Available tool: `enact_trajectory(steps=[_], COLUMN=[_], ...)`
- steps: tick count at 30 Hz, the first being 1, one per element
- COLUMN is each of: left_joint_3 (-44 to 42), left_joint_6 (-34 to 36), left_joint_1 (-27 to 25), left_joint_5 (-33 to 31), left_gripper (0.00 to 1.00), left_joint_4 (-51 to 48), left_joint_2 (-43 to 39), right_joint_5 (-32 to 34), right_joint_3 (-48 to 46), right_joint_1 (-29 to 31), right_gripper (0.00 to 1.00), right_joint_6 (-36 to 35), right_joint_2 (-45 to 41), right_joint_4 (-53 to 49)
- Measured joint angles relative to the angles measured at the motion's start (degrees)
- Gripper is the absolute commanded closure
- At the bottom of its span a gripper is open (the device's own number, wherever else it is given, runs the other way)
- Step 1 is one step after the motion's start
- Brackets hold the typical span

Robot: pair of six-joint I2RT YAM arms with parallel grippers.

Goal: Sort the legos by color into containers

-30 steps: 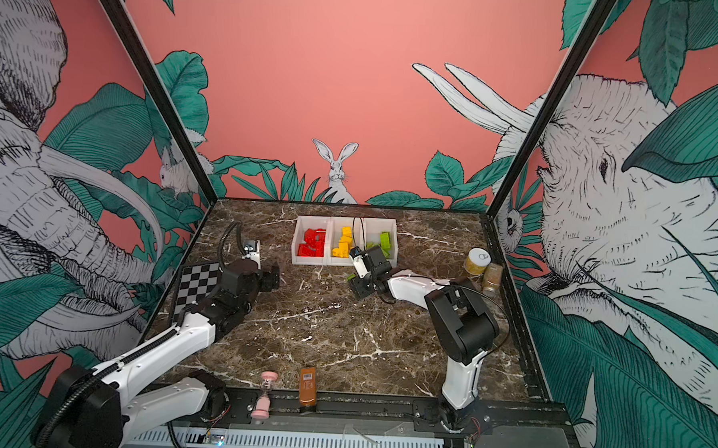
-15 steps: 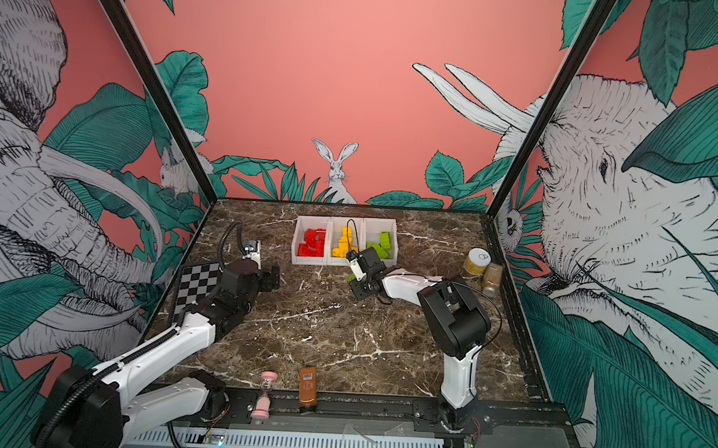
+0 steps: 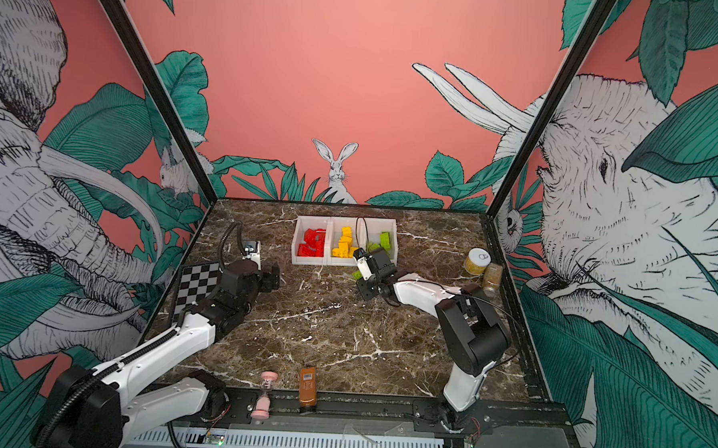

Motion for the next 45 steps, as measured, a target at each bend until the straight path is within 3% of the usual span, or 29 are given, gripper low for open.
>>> enact_trajectory(steps=[10, 26, 32, 38, 45], left_joint_3=[0.0, -0.1, -0.2, -0.8, -2.4], left_joint_6=[0.0, 0.4, 0.5, 0.6, 3.8], left_joint_1=[0.0, 0.0, 0.0, 0.0, 0.0], left_joint_5=[-0.2, -0.6, -1.0, -1.4, -6.0], left_gripper=[0.09, 0.09, 0.08, 0.08, 0.06], left_joint_4=[0.2, 0.3, 0.3, 0.9, 3.2], left_joint_2=[-0.1, -1.0, -1.0, -1.0, -2.8], right_joint_5=[-1.9, -5.2, -6.0, -6.8, -7.1], right_joint_3=[2.4, 25.8, 28.7, 29.1, 22.0], right_joint_1=[-10.1, -14.6, -14.6, -14.7, -17.2], right_gripper=[0.70, 0.66, 0.57, 0.42, 0.37], right_joint_6=[-3.4, -7.3, -7.1, -6.1, -2.8], right_joint_2=[-7.0, 11.3, 14.3, 15.5, 8.8], right_joint_4=[-1.4, -4.3, -5.5, -6.1, -3.7])
